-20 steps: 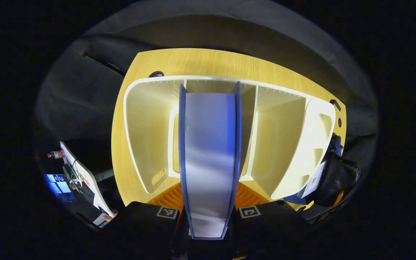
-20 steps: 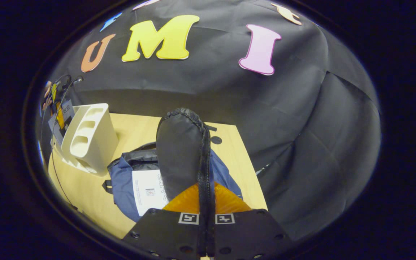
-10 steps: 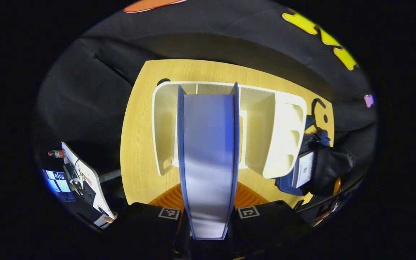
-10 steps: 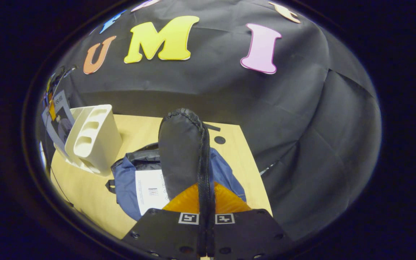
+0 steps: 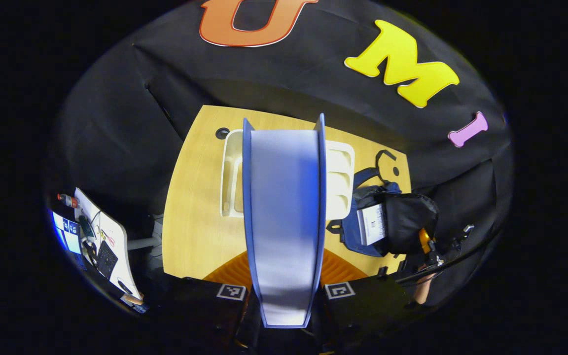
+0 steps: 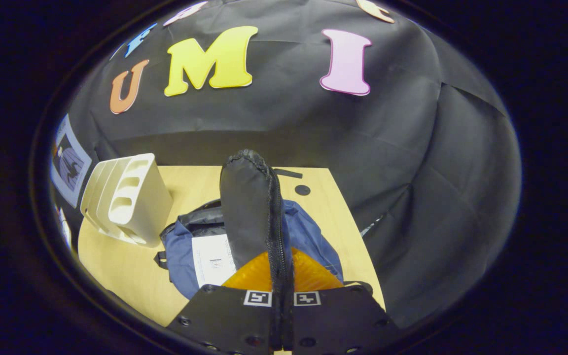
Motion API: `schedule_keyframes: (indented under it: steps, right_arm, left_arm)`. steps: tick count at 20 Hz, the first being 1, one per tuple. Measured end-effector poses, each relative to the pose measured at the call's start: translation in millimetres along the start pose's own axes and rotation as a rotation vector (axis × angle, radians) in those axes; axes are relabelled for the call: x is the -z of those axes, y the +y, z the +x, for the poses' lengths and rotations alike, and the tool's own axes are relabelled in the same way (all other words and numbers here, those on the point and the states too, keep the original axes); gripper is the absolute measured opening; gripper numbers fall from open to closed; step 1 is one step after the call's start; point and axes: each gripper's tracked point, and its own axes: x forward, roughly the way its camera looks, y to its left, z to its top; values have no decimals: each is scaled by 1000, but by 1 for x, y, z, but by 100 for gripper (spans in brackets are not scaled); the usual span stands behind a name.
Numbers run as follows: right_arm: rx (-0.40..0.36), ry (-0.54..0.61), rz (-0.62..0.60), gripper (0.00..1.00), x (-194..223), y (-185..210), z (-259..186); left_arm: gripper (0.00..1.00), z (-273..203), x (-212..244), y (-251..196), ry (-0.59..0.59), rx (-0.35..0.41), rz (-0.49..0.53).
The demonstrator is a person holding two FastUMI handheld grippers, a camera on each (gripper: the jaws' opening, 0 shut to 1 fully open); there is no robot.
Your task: Open the schoolbag, grab two books from the bookshelf and put them into the schoolbag.
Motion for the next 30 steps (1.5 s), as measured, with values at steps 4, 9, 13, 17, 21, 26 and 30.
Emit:
schedule_keyframes:
  steps: [4,9,13,17,21,26,30]
  right_arm:
    - [1,-5,-10,1,-1,3,-5]
    - [12,-5,-16,1,3,1,-9]
    - [19,-5,-27,1,5,0,-9]
    - [13,-10,-22,1,5,-2,-6]
    - [13,-5,-22,1,6,-5,-4]
    - [9,-5,-39,1,6,-11,-1]
    - [14,0,-31,1,5,-19,0]
  left_arm:
    - [44,-9,22,-45,1,185,-65]
    - [44,20,31,-102,-16,401,-73]
    - [44,54,40,-138,-16,484,-65]
    - [44,104,68,-165,-33,527,30]
    - [44,156,97,-205,12,564,-5]
    - [44,226,109,-242,40,598,-78]
    - [44,268,119,-252,79,602,-189]
